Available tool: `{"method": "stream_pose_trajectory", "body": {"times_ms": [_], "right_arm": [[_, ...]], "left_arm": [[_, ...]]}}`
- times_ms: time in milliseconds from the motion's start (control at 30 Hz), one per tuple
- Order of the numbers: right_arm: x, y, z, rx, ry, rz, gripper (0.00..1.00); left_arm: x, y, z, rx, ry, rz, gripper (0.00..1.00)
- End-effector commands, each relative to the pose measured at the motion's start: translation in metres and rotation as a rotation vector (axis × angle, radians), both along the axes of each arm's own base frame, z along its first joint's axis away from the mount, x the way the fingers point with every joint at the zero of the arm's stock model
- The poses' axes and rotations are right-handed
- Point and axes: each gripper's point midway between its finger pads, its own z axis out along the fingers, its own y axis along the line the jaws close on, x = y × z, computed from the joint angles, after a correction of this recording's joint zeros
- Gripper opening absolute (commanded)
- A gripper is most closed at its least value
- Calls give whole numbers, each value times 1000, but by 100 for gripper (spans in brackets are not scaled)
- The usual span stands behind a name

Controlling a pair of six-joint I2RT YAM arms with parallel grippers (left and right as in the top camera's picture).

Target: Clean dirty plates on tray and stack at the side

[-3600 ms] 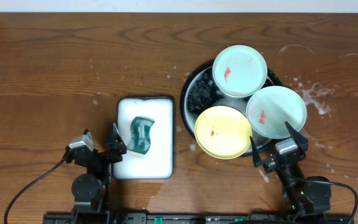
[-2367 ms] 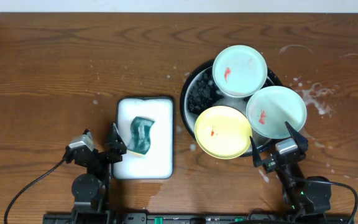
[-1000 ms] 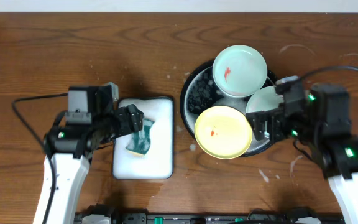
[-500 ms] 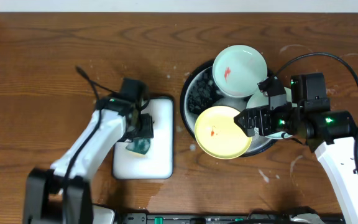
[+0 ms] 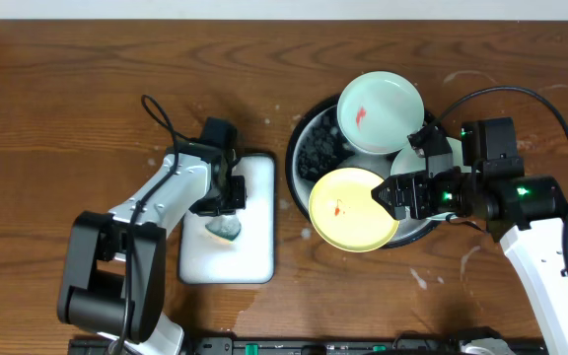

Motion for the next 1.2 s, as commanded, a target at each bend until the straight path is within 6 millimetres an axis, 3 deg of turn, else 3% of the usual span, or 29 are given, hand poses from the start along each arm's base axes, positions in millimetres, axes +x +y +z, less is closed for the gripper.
{"method": "stream_pose_trajectory", "body": {"times_ms": [0,33,67,167,300,533,633,767,800,833,933,1000,1067,1167], "right_arm": [[-2,6,9,18,-18,17,90],[-2,6,9,20,-14,10,99],[-2,6,9,21,-13,8,99],[-2,6,9,21,-13,8,99],[-2,6,9,21,-13,8,99],[-2,6,9,21,-12,8,99],[-2,6,9,21,-14,8,99],[-2,6,9,21,-13,8,99],[-2,6,9,20,-12,8,99],[-2,6,9,20,-12,8,98],[-1,4,8,14,-4,-14,75],[3,-8,2,-32,23,-108,67],[4,-50,-20,-191,128,-413,51],[1,-63,-40,-252,184,-495,44]], "left_arm": [[5,-3,24,-38,-37,-13,17],[7,-3,34,-43,-61,-13,33],[8,-3,43,-49,-88,-14,48],[4,-4,60,-58,-124,-17,64],[-6,-1,61,-50,-96,-16,68],[-19,11,12,16,-28,-13,67],[-19,11,-10,17,-14,-12,55],[-22,5,-20,-13,21,-14,22],[-22,5,-20,-13,21,-14,10],[-22,4,-17,-16,22,-14,8],[-13,2,8,-20,3,-14,7],[-6,0,27,-25,-17,-15,7],[7,-3,69,-36,-67,-15,8],[12,-4,96,-46,-106,-16,8]]}}
